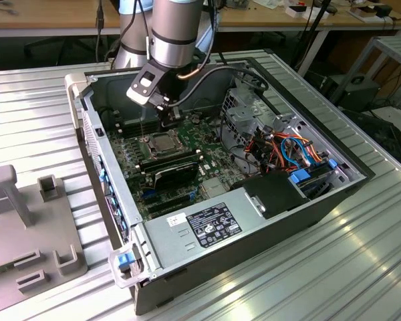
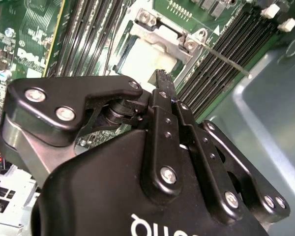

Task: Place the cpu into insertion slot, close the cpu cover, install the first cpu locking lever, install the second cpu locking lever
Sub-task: 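Close the cpu cover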

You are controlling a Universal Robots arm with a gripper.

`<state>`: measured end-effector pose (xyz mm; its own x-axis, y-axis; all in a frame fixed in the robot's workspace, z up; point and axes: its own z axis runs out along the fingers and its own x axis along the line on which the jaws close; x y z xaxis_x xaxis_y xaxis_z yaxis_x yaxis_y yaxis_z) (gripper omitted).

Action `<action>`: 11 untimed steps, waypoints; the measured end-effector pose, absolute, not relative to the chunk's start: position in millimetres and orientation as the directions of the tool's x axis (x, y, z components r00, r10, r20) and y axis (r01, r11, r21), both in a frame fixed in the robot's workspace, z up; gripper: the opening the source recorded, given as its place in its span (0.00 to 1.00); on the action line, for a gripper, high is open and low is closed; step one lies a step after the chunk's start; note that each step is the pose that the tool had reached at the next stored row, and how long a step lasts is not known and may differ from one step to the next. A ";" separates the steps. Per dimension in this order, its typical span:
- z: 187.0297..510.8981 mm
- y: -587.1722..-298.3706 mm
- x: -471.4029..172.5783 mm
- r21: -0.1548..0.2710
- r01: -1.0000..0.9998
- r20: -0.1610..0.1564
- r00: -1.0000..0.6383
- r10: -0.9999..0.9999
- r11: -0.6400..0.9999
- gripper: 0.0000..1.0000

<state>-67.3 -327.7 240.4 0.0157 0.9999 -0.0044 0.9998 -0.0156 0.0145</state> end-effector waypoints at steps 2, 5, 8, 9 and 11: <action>238.8 -328.2 -68.6 0.014 1.000 -0.005 0.016 1.000 -0.016 0.11; 236.7 -330.1 -71.6 0.015 1.000 -0.004 0.016 1.000 -0.016 0.11; 232.8 -330.1 -77.3 0.015 1.000 -0.004 0.016 1.000 -0.016 0.11; 231.5 -330.1 -78.6 0.015 1.000 -0.004 0.016 1.000 -0.016 0.11; 224.9 -330.1 -81.2 0.014 1.000 -0.004 0.016 1.000 -0.016 0.11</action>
<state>-81.2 -330.1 224.9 0.0157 0.9999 -0.0044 0.9998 -0.0156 0.0145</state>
